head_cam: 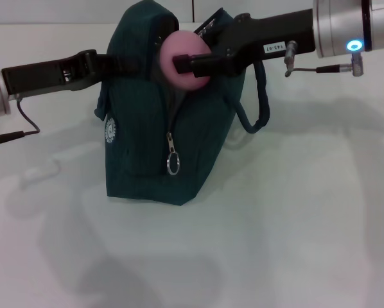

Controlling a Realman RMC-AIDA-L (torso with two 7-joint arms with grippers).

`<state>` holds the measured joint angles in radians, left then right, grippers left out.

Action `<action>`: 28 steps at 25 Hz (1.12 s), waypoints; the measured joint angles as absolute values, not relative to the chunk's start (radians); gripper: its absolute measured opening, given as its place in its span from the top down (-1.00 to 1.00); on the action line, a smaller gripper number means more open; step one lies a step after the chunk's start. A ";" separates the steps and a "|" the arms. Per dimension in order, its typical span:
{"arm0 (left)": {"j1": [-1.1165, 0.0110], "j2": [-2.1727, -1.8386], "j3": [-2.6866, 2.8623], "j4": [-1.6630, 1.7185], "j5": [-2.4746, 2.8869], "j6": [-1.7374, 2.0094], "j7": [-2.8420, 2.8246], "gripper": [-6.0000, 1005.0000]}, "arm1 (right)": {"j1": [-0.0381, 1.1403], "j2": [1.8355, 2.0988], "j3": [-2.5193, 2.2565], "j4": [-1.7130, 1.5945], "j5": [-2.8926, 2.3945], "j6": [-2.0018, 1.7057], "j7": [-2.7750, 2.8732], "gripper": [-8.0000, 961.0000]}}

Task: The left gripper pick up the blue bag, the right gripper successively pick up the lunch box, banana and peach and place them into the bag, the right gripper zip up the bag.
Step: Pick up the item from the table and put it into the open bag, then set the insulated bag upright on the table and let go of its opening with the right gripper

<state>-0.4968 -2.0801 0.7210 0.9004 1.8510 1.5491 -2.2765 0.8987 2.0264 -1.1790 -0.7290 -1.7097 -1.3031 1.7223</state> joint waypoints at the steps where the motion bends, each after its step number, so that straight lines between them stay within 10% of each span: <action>1: -0.497 -2.080 0.721 0.900 1.851 1.549 -2.276 0.91 | 0.899 2.026 -1.180 -0.730 -1.705 -1.301 1.719 0.27; 9: -0.497 -2.080 0.719 0.900 1.851 1.548 -2.275 0.91 | 0.912 2.026 -1.188 -0.734 -1.699 -1.297 1.716 -0.30; 28: -0.485 -2.078 0.713 0.875 1.852 1.543 -2.262 0.91 | 0.616 1.974 -1.018 -0.901 -1.714 -1.285 1.710 -0.29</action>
